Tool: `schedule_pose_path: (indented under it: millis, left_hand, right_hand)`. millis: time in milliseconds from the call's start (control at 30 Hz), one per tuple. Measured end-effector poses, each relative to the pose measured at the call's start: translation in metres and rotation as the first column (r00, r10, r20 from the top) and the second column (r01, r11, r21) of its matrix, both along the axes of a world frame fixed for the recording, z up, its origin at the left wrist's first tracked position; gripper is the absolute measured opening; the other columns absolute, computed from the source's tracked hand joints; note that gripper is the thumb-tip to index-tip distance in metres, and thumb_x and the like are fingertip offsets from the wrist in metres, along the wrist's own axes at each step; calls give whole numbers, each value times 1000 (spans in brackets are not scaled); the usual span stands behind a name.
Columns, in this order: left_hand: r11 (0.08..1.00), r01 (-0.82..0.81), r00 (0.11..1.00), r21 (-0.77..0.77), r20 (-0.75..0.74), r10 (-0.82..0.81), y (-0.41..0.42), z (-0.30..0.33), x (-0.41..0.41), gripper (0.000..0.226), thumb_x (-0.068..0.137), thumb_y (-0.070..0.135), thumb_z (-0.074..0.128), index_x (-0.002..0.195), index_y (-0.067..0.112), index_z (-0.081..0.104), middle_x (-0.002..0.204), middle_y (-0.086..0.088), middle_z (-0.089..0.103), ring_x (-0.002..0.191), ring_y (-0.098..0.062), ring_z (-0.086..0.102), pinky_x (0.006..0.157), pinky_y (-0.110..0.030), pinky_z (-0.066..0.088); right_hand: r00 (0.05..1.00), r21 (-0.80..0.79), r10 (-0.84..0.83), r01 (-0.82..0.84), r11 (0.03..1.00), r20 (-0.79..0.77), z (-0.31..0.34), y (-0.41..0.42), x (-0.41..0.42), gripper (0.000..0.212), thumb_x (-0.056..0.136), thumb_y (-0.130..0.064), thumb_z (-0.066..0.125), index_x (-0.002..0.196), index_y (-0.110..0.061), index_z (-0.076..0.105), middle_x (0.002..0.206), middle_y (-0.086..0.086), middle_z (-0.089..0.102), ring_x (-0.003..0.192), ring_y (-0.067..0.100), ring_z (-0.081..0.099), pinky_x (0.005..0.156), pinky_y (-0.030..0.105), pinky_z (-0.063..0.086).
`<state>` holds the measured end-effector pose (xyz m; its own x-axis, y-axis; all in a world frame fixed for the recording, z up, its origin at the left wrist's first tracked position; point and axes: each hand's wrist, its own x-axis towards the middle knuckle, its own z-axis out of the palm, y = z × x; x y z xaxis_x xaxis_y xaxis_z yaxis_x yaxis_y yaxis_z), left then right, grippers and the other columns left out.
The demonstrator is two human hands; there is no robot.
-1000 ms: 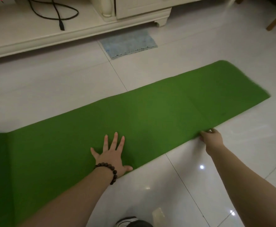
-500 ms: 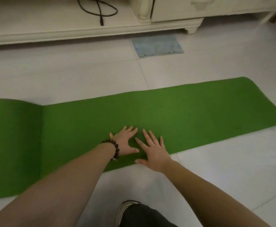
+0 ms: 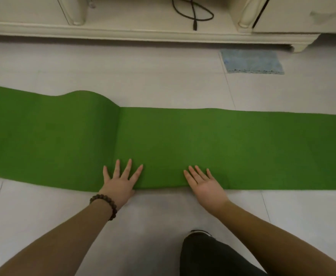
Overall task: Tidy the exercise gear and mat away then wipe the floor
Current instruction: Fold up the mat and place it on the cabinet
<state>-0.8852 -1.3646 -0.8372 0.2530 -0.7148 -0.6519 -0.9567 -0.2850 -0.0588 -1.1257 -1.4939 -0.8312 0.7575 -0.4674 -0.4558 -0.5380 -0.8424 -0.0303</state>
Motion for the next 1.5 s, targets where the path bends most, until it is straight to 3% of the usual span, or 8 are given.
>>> schedule_pose_path:
  millis: [133, 267, 400, 533, 667, 1000, 1200, 1500]
  left_hand:
    - [999, -36, 997, 28, -72, 38, 11, 5, -13, 69, 102, 37, 32, 149, 35, -18, 159, -2, -21, 143, -42, -17, 109, -71, -3]
    - [999, -32, 996, 44, -80, 36, 24, 0, -21, 71, 100, 49, 32, 149, 36, -18, 158, -3, -24, 142, -42, -19, 109, -71, -2]
    - [993, 42, 993, -114, -106, -54, 34, 18, -3, 71, 95, 60, 28, 151, 37, -8, 161, 0, -11, 148, -29, -7, 113, -65, -3]
    - [939, 83, 988, -334, 152, -33, 71, 44, 55, 96, 87, 23, 45, 143, 35, -31, 154, -1, -33, 143, -23, -26, 112, -63, -11]
    - [963, -115, 927, -246, 323, 193, 121, 38, 123, 108, 81, -9, 38, 133, 35, -45, 146, -7, -45, 140, -34, -29, 111, -68, -2]
    - [959, -280, 956, 40, 99, 275, 118, 9, 176, 106, 85, -14, 44, 142, 30, -33, 155, -3, -31, 144, -42, -11, 111, -67, 11]
    - [998, -16, 986, -56, 162, 25, 153, -4, 179, 94, 98, 1, 36, 127, 31, -48, 149, -6, -39, 142, -44, -17, 110, -69, 8]
    - [949, -271, 906, -160, 290, 308, 147, 17, 191, 78, 97, 3, 30, 149, 33, -20, 161, -14, -6, 146, -40, -4, 113, -65, 7]
  right_hand:
    - [998, -60, -39, 43, 997, 52, -7, 11, -15, 75, 55, 7, 76, 127, -6, 58, 128, 16, 59, 119, 33, 56, 88, 55, 50]
    - [993, 16, -52, 54, 998, -108, -7, 27, -11, 66, 94, -2, 39, 151, -11, 7, 158, 13, 1, 146, 31, -1, 116, 52, 12]
    - [977, 43, -172, 178, 983, -128, -3, 49, 14, 81, 87, -68, 12, 152, -19, 4, 159, 10, -8, 146, 32, -8, 114, 57, -1]
    - [991, 100, -127, 124, 987, 28, -2, 65, 64, 68, 94, -59, 32, 151, -33, 5, 158, 6, -16, 145, 28, -15, 114, 60, 1]
    - [997, 157, -22, 9, 987, 79, -1, 70, 135, 73, 93, -58, 38, 148, -41, -8, 154, 3, -29, 143, 28, -20, 112, 65, 4]
    - [992, 259, 85, -59, 964, -93, -8, 71, 222, 123, 63, -72, 67, 124, -58, -39, 148, -1, -40, 139, 33, -29, 98, 80, 3]
    - [987, 230, 86, -53, 972, -134, -9, 75, 226, 123, 64, -73, 64, 122, -56, -43, 149, 2, -37, 137, 35, -31, 97, 81, 5]
    - [987, 262, 90, -54, 963, -130, 1, 68, 223, 122, 64, -68, 68, 121, -61, -39, 153, -2, -31, 141, 29, -26, 102, 77, 9]
